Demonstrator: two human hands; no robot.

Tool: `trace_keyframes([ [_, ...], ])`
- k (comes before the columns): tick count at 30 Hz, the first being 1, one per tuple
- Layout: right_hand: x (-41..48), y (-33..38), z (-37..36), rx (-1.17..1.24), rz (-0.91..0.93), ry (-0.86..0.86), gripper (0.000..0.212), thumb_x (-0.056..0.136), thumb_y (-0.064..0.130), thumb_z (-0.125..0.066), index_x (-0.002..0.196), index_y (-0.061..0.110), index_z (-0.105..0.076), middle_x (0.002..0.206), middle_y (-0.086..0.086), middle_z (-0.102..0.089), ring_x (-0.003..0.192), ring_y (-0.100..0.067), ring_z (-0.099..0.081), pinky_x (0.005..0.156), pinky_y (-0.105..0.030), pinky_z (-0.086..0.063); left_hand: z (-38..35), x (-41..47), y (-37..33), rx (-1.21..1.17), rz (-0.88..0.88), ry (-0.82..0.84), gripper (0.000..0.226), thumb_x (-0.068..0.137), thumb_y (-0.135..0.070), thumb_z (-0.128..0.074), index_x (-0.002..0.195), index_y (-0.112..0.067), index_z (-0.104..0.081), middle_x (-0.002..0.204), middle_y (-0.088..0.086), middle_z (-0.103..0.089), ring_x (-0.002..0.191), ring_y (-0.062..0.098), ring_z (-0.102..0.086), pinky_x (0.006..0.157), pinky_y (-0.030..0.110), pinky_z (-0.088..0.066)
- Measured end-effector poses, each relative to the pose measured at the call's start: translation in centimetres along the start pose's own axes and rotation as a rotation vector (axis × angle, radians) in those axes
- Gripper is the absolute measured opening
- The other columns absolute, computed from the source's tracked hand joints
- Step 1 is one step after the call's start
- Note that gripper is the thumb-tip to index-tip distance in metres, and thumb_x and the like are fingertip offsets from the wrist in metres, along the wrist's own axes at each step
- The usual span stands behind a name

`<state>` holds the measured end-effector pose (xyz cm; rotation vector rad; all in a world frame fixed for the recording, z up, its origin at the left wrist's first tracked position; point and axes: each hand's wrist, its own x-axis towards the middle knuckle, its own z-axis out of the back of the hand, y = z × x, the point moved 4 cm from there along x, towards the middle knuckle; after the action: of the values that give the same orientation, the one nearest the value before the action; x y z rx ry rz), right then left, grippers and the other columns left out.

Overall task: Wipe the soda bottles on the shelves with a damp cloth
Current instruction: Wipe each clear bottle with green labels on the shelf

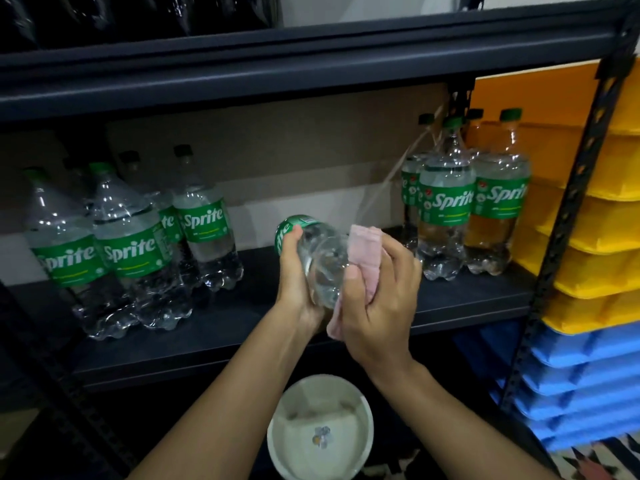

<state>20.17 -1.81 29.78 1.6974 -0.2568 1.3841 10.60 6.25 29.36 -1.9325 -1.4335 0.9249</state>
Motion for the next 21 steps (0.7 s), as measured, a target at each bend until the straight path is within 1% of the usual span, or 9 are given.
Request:
trace_keyframes([
  [2, 1.0, -0.1, 0.1, 0.024, -0.094, -0.04, 0.045, 0.1, 0.044, -0.044, 0.109, 0.007, -0.069, 0.114, -0.004, -0.059, 0.101, -0.022, -0.053, 0.088, -0.04, -0.045, 0.2, 0.0, 0.1, 0.039, 0.005, -0.007, 0.067, 0.094, -0.067, -0.057, 0.11, -0.005, -0.076, 0.101, 0.016, -0.078, 0.082, 0.03, -0.077, 0.078, 0.041, -0.064],
  [4, 2.1, -0.9, -0.2, 0.107, -0.343, -0.043, 0.034, 0.095, 0.045, -0.045, 0.086, 0.016, -0.062, 0.096, 0.0, -0.058, 0.089, -0.022, -0.054, 0.081, -0.045, -0.046, 0.5, 0.2, 0.2, 0.085, 0.015, -0.015, 0.071, 0.092, -0.068, -0.059, 0.12, -0.005, -0.074, 0.107, 0.017, -0.079, 0.089, 0.032, -0.077, 0.082, 0.043, -0.062],
  [6, 2.2, -2.1, -0.5, 0.214, -0.55, -0.044, 0.028, 0.091, 0.044, -0.048, 0.075, 0.023, -0.056, 0.087, -0.001, -0.059, 0.081, -0.02, -0.056, 0.078, -0.045, -0.047, 0.9, 0.3, -0.1, 0.149, -0.012, -0.059, 0.071, 0.091, -0.067, -0.063, 0.128, -0.006, -0.071, 0.111, 0.018, -0.079, 0.096, 0.033, -0.078, 0.081, 0.043, -0.062],
  [9, 1.6, -3.3, -1.3, 0.395, -0.764, -0.036, 0.028, 0.091, 0.041, -0.051, 0.084, 0.023, -0.07, 0.089, 0.003, -0.073, 0.083, -0.015, -0.068, 0.083, -0.043, -0.055, 1.4, 0.6, -0.9, 0.241, -0.119, -0.147, 0.068, 0.08, -0.062, -0.077, 0.125, -0.011, -0.072, 0.111, 0.017, -0.079, 0.099, 0.032, -0.079, 0.086, 0.047, -0.064],
  [11, 0.9, -4.7, -2.7, 0.62, -0.961, 0.015, 0.028, 0.089, 0.039, -0.055, 0.091, 0.021, -0.077, 0.096, 0.001, -0.078, 0.093, -0.022, -0.075, 0.091, -0.05, -0.059, 1.8, 0.6, -1.7, 0.309, -0.217, -0.231, 0.059, 0.079, -0.056, -0.083, 0.119, -0.013, -0.072, 0.106, 0.014, -0.08, 0.093, 0.028, -0.08, 0.086, 0.047, -0.065],
  [13, -0.3, -6.1, -4.3, 0.895, -1.194, 0.041, 0.031, 0.083, 0.039, -0.06, 0.096, 0.017, -0.078, 0.109, -0.013, -0.077, 0.103, -0.036, -0.073, 0.098, -0.061, -0.054, 2.4, 1.0, -2.2, 0.395, -0.291, -0.295, 0.077, 0.067, -0.062, -0.088, 0.122, -0.013, -0.066, 0.107, 0.012, -0.079, 0.086, 0.024, -0.081, 0.08, 0.047, -0.067],
  [16, -2.4, -7.5, -5.7, 1.119, -1.462, 0.081, 0.056, 0.088, 0.044, -0.06, 0.131, 0.008, -0.062, 0.124, -0.023, -0.064, 0.112, -0.041, -0.064, 0.107, -0.064, -0.044, 3.2, 1.4, -2.5, 0.537, -0.337, -0.373, 0.107, 0.045, -0.076, -0.088, 0.126, -0.017, -0.053, 0.111, 0.007, -0.075, 0.08, 0.02, -0.081, 0.076, 0.045, -0.067],
  [19, -2.7, -8.5, -5.8, 1.197, -1.492, 0.102, 0.057, 0.096, 0.047, -0.051, 0.135, 0.006, -0.057, 0.128, -0.024, -0.065, 0.116, -0.04, -0.064, 0.104, -0.052, -0.05, 4.0, 1.9, -2.7, 0.625, -0.403, -0.385, 0.101, 0.048, -0.08, -0.087, 0.122, -0.023, -0.048, 0.113, 0.001, -0.073, 0.079, 0.015, -0.079, 0.078, 0.045, -0.066],
  [21, -1.8, -9.3, -4.8, 1.041, -1.392, 0.08, 0.048, 0.098, 0.045, -0.049, 0.129, 0.011, -0.063, 0.123, -0.017, -0.071, 0.108, -0.03, -0.069, 0.092, -0.041, -0.054, 4.5, 1.9, -3.2, 0.729, -0.457, -0.411, 0.095, 0.05, -0.084, -0.084, 0.118, -0.031, -0.045, 0.111, -0.005, -0.071, 0.091, 0.018, -0.076, 0.086, 0.045, -0.063],
])
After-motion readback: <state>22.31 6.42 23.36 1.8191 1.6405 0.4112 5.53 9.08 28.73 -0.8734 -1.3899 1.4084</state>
